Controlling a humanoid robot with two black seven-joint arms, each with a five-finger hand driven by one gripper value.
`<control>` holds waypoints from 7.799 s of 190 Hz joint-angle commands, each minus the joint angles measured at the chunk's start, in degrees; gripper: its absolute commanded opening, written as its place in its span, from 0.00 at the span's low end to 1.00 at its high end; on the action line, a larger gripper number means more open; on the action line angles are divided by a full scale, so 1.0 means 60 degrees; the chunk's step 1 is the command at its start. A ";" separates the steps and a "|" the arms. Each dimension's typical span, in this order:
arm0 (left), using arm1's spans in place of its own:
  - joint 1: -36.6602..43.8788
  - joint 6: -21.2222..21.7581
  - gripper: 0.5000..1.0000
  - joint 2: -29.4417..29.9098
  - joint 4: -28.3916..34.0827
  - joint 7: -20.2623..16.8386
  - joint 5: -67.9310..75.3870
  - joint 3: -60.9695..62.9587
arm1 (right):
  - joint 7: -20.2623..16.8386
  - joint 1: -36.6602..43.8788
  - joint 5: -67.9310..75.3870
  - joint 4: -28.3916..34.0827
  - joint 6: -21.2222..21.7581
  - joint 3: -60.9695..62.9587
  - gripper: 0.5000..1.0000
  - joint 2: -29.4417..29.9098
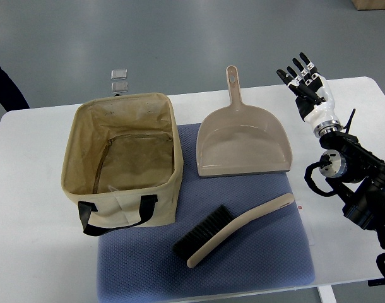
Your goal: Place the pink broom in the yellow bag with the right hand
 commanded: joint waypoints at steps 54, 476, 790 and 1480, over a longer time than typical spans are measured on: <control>0.0000 -0.0001 1.00 0.0000 -0.0004 0.0001 -0.0001 0.0000 | -0.0039 -0.0032 -0.0426 0.0548 0.0265 -0.0378 0.86 -0.0940; 0.0000 -0.0001 1.00 0.0000 -0.0004 0.0001 -0.0001 0.0000 | -0.0244 -0.0984 -1.4063 0.6349 0.1071 -0.4319 0.53 -0.4632; -0.0015 -0.0001 1.00 0.0000 -0.0004 0.0001 -0.0001 0.0000 | 0.0166 0.0803 -1.1456 0.5704 0.1218 -0.2986 0.00 -0.6785; 0.0000 -0.0001 1.00 0.0000 -0.0004 0.0001 -0.0001 0.0000 | -0.0332 0.0539 -0.0646 -0.0111 0.0148 0.0749 0.86 0.0275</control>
